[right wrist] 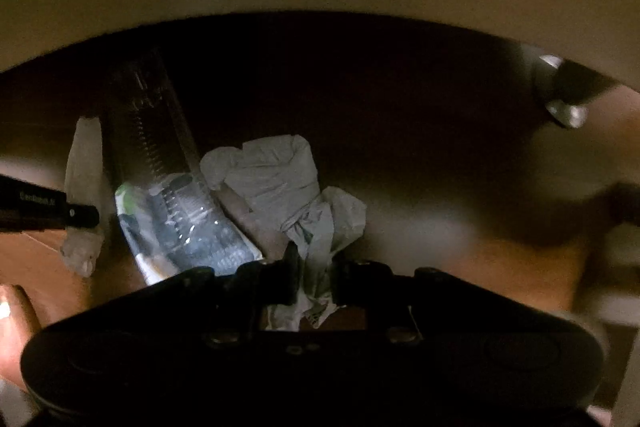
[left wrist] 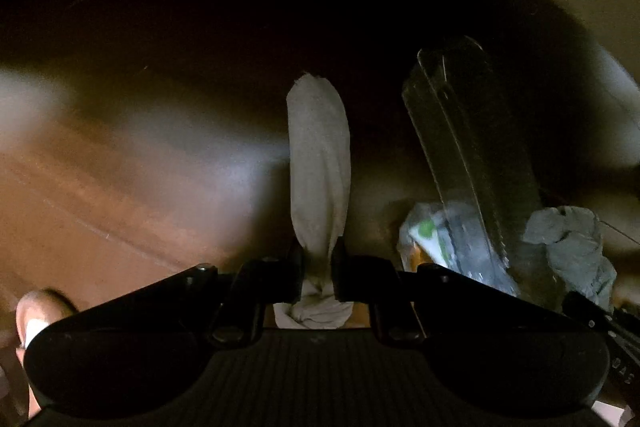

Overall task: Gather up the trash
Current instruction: 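Close left tool on white cloth strip while right tool grasps crumpled plastic bag, then carry cloth strip in left tool while right tool carries plastic bag to wastebasket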

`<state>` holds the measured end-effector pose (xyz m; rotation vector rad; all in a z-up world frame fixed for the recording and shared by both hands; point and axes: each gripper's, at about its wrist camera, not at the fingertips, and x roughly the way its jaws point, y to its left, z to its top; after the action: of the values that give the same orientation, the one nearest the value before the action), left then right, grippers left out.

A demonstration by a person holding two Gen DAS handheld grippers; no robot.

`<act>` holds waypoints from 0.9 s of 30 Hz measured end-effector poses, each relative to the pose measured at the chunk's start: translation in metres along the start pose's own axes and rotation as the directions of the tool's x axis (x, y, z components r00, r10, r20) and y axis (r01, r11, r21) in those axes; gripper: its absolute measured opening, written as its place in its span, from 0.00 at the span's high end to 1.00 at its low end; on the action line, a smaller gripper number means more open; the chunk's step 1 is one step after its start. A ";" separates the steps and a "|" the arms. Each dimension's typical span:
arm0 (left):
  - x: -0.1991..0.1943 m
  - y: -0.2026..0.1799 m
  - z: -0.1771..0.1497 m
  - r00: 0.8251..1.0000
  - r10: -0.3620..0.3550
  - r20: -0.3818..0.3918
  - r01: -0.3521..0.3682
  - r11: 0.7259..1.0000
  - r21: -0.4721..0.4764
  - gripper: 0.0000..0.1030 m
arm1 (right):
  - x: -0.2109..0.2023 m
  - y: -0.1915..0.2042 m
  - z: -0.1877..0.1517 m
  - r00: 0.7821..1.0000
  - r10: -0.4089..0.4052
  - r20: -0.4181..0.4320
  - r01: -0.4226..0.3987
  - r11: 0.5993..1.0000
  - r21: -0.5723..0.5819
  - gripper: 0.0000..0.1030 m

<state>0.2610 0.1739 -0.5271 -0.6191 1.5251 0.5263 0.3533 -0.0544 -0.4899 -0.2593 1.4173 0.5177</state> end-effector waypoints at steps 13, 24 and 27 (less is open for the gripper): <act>-0.103 -0.001 -0.051 0.999 -0.052 0.016 0.052 0.999 -0.016 0.87 | -0.108 0.015 -0.049 0.998 -0.002 0.059 0.001 1.000 0.015 0.87; -0.225 -0.005 -0.100 0.975 -0.170 0.146 0.165 0.985 0.044 0.87 | -0.238 0.020 -0.093 0.970 0.022 0.240 -0.031 0.999 0.031 0.87; -0.261 -0.007 -0.118 0.963 -0.197 0.182 0.184 0.979 0.084 0.87 | -0.275 0.019 -0.107 0.957 0.023 0.288 -0.036 0.998 0.043 0.87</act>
<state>0.1793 0.1073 -0.2610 -0.6381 1.2826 0.3746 0.2322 -0.1399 -0.2340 -0.1180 1.1499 0.5225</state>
